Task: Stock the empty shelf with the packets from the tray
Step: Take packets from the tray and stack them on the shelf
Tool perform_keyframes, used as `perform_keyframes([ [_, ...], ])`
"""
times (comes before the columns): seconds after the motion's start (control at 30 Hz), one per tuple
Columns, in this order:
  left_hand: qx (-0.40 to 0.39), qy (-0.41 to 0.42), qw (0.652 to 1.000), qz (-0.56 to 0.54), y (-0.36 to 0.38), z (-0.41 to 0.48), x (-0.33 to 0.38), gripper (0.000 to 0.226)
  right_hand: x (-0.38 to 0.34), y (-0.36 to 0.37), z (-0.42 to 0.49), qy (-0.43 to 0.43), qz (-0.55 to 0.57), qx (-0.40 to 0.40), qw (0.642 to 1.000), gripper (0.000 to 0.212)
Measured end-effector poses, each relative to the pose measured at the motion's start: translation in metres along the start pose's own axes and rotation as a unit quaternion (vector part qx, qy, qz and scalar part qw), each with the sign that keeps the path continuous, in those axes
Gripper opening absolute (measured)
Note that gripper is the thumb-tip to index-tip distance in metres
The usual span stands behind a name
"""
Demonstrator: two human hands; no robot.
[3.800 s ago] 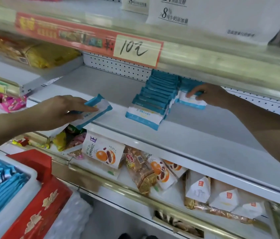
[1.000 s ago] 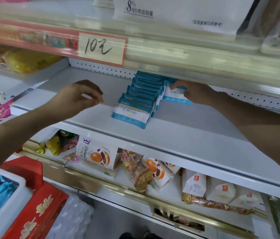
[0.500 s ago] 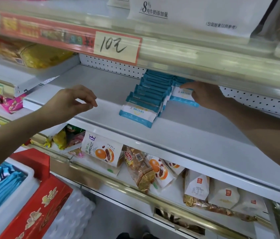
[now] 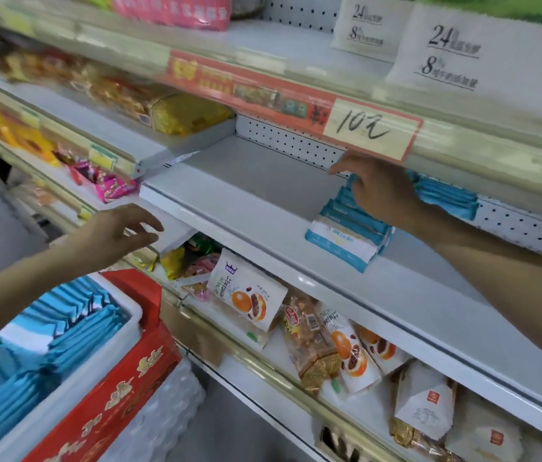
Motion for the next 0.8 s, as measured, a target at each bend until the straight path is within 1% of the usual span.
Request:
perform_keyframes([
  [0.07,0.015,-0.017,0.999,0.023,-0.009,-0.022,-0.020,0.015,-0.027,0.028,0.027,-0.099,-0.004,0.028,0.995,0.053],
  [0.1,0.018,-0.026,0.999,0.035,-0.013,-0.035,-0.027,0.016,-0.049,0.039,0.037,-0.139,0.014,0.025,0.990,0.053],
  [0.17,0.033,-0.065,0.996,0.043,-0.021,-0.060,-0.043,0.016,-0.095,0.061,0.048,-0.189,0.037,0.012,0.981,0.050],
  [0.2,0.041,-0.089,0.994,0.042,-0.025,-0.074,-0.050,0.015,-0.115,0.074,0.052,-0.200,0.051,0.002,0.978,0.049],
  [0.3,0.063,-0.149,0.986,0.043,-0.034,-0.120,-0.073,0.025,-0.176,0.115,0.058,-0.230,0.081,-0.037,0.969,0.047],
  [0.37,0.083,-0.192,0.977,0.045,-0.038,-0.155,-0.090,0.020,-0.218,0.141,0.060,-0.267,0.110,-0.067,0.955,0.044],
  [0.43,0.102,-0.226,0.967,0.059,-0.040,-0.189,-0.102,0.020,-0.259,0.165,0.056,-0.287,0.136,-0.109,0.942,0.042],
  [0.63,0.143,-0.314,0.937,0.061,-0.037,-0.277,-0.124,0.022,-0.367,0.237,0.032,-0.315,0.179,-0.240,0.901,0.041],
  [0.8,0.167,-0.367,0.914,0.048,-0.029,-0.319,-0.130,0.025,-0.429,0.284,0.014,-0.312,0.159,-0.343,0.872,0.043],
])
Point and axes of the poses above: each hand's wrist, its own z-axis towards the middle knuckle, its own y-axis out of the palm, x = y × z, the point moved 1 cm from there along z, towards the middle knuckle, and after that the axes turned 2 degrees about y, right-handed, at the moved point
